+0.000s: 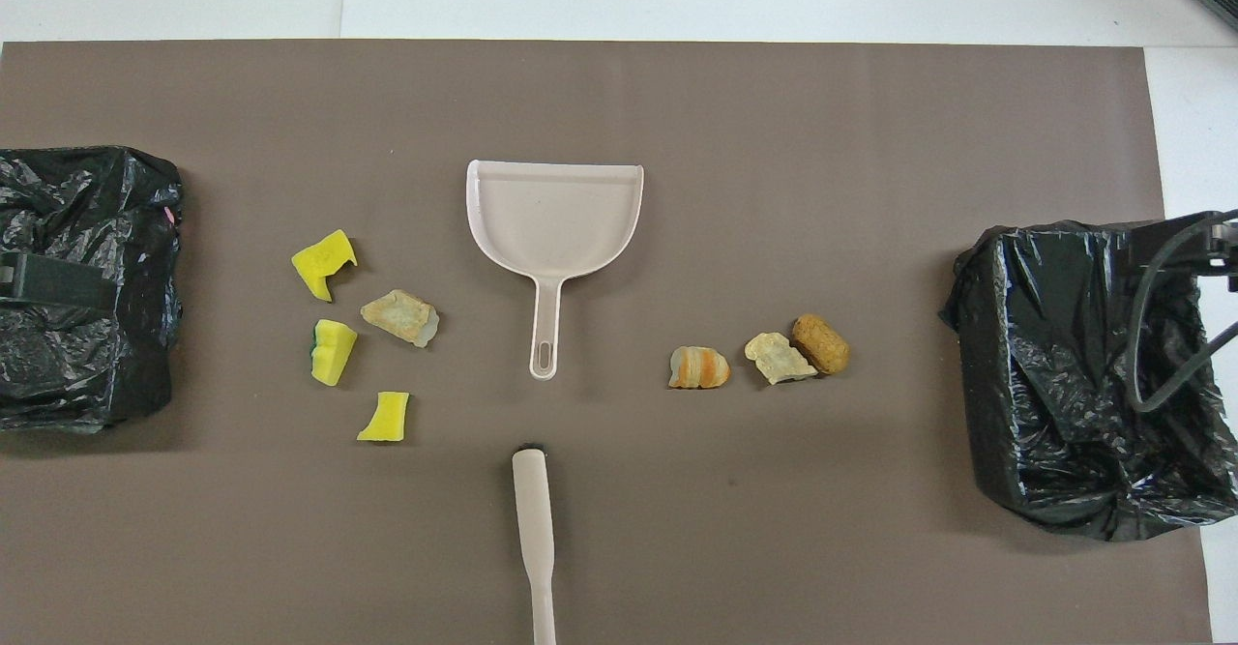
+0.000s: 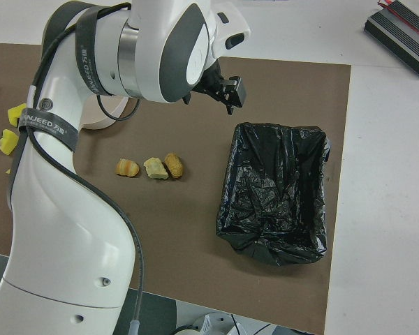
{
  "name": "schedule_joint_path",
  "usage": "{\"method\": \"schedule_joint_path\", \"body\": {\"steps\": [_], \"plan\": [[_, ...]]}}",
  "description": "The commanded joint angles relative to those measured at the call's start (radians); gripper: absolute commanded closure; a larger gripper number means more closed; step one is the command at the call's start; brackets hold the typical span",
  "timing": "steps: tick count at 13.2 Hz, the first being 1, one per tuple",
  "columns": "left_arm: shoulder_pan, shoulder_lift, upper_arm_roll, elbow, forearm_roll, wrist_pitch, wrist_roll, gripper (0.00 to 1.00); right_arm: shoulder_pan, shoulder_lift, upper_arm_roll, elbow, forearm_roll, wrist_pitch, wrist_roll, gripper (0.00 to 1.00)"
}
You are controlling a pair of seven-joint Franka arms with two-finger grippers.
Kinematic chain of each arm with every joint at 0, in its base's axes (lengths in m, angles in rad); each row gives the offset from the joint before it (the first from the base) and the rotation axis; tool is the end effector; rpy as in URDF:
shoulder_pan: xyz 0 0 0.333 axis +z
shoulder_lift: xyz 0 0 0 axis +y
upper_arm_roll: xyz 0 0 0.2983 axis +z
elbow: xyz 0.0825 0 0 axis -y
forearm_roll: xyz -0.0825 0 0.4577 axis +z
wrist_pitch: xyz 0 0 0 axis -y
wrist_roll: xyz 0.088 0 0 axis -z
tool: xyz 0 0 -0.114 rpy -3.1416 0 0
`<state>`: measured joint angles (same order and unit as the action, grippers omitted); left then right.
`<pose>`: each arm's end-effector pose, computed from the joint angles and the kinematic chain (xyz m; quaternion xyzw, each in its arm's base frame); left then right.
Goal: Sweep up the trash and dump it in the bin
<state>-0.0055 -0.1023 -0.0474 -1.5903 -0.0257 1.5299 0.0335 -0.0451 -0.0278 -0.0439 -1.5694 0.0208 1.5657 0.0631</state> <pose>0.5926 -0.0358 0.6480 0.9988 -0.0439 0.0208 0.0106 0.6177 -0.0531 0.6175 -0.9970 0.0758 -0.0122 0.0108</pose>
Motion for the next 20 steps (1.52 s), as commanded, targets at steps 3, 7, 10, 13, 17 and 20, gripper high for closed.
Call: {"method": "schedule_joint_path", "body": {"steps": [3,7,10,13,17,20], "plan": [[-0.011,-0.019,0.008,-0.02,-0.008,0.007,-0.009,0.0,-0.007,-0.024,-0.001,-0.015,0.018,-0.039,0.011,0.0],[-0.011,-0.02,0.006,-0.022,-0.008,0.006,-0.009,0.0,-0.001,-0.024,0.01,-0.015,0.022,-0.036,0.006,0.0],[-0.017,-0.026,0.0,-0.071,-0.008,0.001,-0.015,0.0,0.005,-0.024,0.013,-0.015,0.024,-0.036,0.006,0.0],[-0.097,-0.12,-0.011,-0.242,-0.029,0.041,-0.137,0.0,0.005,-0.023,0.013,-0.015,0.024,-0.036,0.006,0.0],[-0.333,-0.233,-0.012,-0.468,-0.085,0.105,-0.461,0.0,0.005,-0.024,0.013,-0.014,0.024,-0.036,0.006,0.0],[-0.496,-0.263,-0.012,-0.614,-0.091,0.209,-0.578,0.0,0.005,-0.024,0.013,-0.015,0.024,-0.036,0.006,0.0]]}}
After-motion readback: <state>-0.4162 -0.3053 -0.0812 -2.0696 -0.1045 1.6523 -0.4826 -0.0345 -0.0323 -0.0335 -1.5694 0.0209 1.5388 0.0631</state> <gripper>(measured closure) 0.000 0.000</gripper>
